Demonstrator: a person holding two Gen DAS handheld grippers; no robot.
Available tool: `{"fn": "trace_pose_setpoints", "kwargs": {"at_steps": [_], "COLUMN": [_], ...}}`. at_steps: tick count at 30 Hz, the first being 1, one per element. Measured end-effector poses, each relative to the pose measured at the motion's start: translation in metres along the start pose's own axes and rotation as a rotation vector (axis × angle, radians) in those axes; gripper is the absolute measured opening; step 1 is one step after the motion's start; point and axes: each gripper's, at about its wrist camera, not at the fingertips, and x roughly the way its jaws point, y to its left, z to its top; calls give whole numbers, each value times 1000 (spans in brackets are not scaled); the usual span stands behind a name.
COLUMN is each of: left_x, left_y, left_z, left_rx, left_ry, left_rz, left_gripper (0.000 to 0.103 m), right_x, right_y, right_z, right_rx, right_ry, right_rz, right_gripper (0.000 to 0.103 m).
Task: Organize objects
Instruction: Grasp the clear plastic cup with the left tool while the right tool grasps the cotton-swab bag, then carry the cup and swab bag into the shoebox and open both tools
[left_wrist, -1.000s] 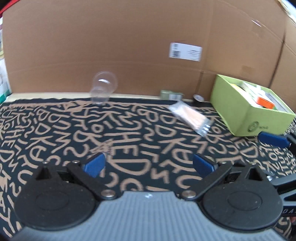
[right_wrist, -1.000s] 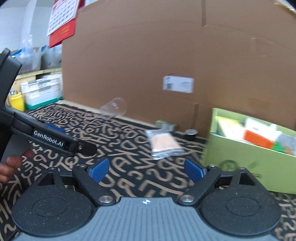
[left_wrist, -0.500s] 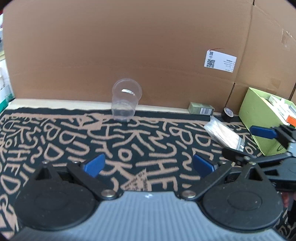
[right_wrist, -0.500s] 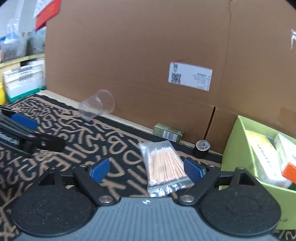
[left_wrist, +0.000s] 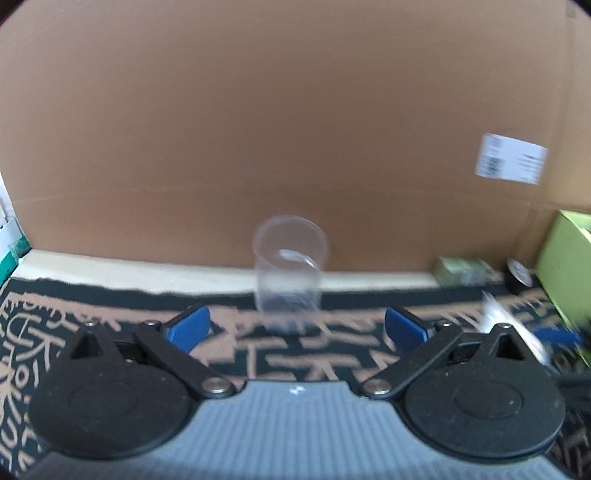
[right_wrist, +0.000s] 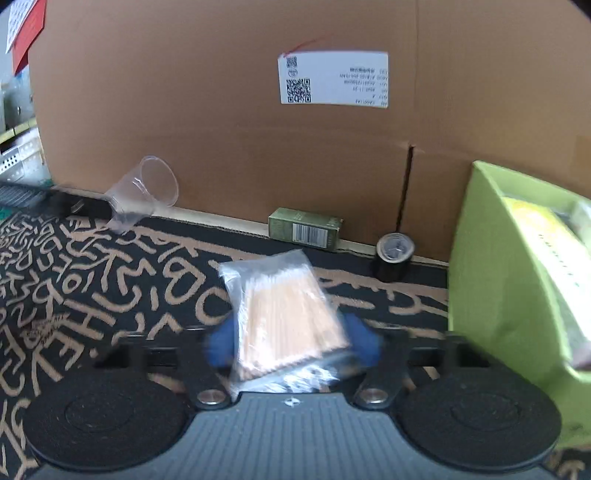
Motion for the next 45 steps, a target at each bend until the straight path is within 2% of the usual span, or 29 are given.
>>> {"fn": "trace_pose_setpoints", "kwargs": {"at_steps": [5,7,9,10,11,12,16,18,19,21,24,25,28,31,36,40,45], "left_x": [42,54,60,62,63,65,56,51,50,48,37,32,20,1,-35,-70,-102], "left_y": [10,10,11,11,11,11,9,5,3,-1,-10,-15,-22,-35,-74,-108,-167], "left_z": [20,25,28,28,27,26,17,14,13,10,5,2,0,-4,-2,3,16], "left_rx": [-37,-39,-42,-39,-36,-33,-5,12,15,31,52,71,114,122,171,205,233], "left_ry": [38,60,75,77,88,108,117,115,114,126,127,119,102,97,59,10,-47], "left_rz": [34,27,21,9,-4,-18,-50,-63,-54,-45,-62,-61,-82,-133,-232,-329,-446], "left_gripper": [103,98,87,76,60,52,53,58,62,51,51,47,47,47,47,47,48], "right_x": [-15,-17,-19,-19,-19,-21,-24,-23,-23,-25,-33,-35,-45,-60,-102,-139,-172], "right_y": [13,17,18,17,16,15,16,17,18,22,25,23,18,15,6,-19,-65], "right_z": [-15,-16,-15,-15,-16,-16,-19,-18,-18,-20,-26,-27,-32,-39,-51,-55,-54], "right_rx": [-15,-29,-29,-15,0,8,31,47,47,14,-12,-10,30,70,107,146,202], "right_ry": [-18,-15,-11,-9,-9,-10,-14,-13,-13,-17,-30,-32,-38,-51,-128,-220,-326], "right_rz": [19,35,55,68,84,97,122,114,101,57,35,35,53,79,104,57,-67], "right_gripper": [48,56,62,65,67,68,69,69,63,49,35,32,29,28,28,28,28]}}
